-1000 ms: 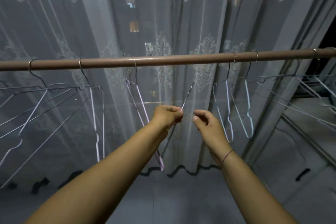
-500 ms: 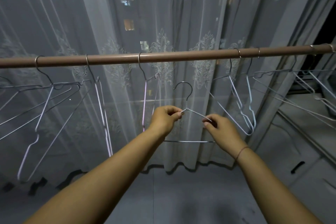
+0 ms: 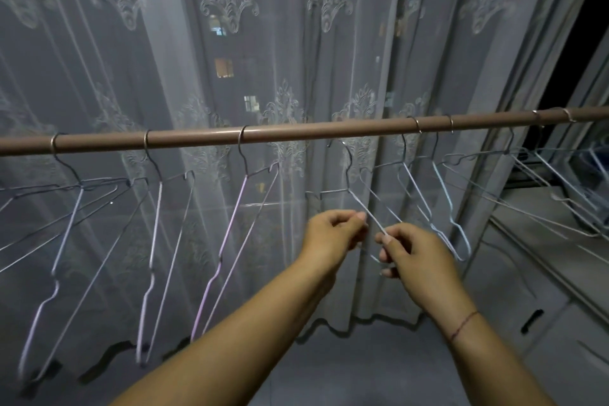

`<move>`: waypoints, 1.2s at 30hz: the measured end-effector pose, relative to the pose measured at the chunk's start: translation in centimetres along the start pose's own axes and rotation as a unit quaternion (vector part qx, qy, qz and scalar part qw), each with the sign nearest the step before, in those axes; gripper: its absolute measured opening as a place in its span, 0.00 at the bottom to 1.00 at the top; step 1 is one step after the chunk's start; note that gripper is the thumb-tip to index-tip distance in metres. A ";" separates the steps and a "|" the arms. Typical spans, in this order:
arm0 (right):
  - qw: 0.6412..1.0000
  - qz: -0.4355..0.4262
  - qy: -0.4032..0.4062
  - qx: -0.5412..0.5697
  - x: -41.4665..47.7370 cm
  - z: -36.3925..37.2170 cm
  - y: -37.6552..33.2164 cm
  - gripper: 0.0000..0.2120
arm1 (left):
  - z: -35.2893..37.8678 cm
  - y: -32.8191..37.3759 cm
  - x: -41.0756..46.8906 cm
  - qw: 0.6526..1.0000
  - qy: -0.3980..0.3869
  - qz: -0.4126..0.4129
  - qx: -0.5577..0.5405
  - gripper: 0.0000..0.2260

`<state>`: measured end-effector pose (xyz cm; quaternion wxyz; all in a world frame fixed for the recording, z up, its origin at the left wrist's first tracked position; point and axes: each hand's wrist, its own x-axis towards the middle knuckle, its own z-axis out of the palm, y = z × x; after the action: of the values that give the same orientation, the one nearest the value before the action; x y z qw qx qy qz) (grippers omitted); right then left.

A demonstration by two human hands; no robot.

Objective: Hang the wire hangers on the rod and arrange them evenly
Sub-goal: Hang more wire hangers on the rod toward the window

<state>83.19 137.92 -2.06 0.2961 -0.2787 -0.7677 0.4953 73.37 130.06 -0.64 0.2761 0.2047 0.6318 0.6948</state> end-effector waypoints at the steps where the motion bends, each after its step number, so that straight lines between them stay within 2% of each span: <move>1: 1.000 0.003 0.007 0.020 -0.1 0.1 -0.4 0.12 | 0.4 0.5 -0.1 1.000 -0.013 0.003 -0.019 0.07; 5: 0.998 -0.012 0.030 0.062 0.1 0.4 -2.4 0.10 | 0.9 2.5 0.1 0.997 -0.025 0.036 -0.063 0.05; 8: 0.996 -0.016 0.032 0.079 1.0 1.0 -3.6 0.08 | 0.7 3.8 0.5 0.996 -0.015 0.054 -0.070 0.08; 16: 0.996 -0.003 0.025 0.084 2.1 4.1 -4.2 0.10 | -0.8 4.4 1.6 0.995 0.025 0.057 -0.078 0.08; 22: 0.999 0.012 0.009 0.042 2.0 4.9 -2.7 0.10 | -1.5 2.8 2.4 0.997 0.038 0.009 -0.065 0.07; 26: 0.999 -0.011 -0.010 -0.041 1.3 4.2 -2.6 0.08 | -1.7 1.7 2.8 0.997 0.050 0.001 -0.059 0.02; 28: 0.997 -0.026 0.002 -0.076 1.1 3.3 -2.5 0.06 | -1.7 1.6 2.9 0.994 0.096 0.022 -0.045 0.07; 31: 0.994 -0.053 0.067 -0.071 1.6 0.5 -2.3 0.06 | -1.2 2.1 2.2 0.978 0.175 0.111 -0.003 0.12; 34: 0.986 -0.088 0.130 -0.057 2.9 -2.5 -1.9 0.06 | 0.8 3.2 1.3 0.967 0.161 0.194 0.028 0.10; 36: 0.979 -0.109 0.154 -0.072 3.9 -3.9 -1.1 0.06 | 3.0 3.7 1.4 0.968 0.126 0.213 0.036 0.08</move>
<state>83.25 142.65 0.94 0.4420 -0.2867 -0.7725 0.3546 73.74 133.13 3.30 0.0324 0.2552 0.6279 0.7345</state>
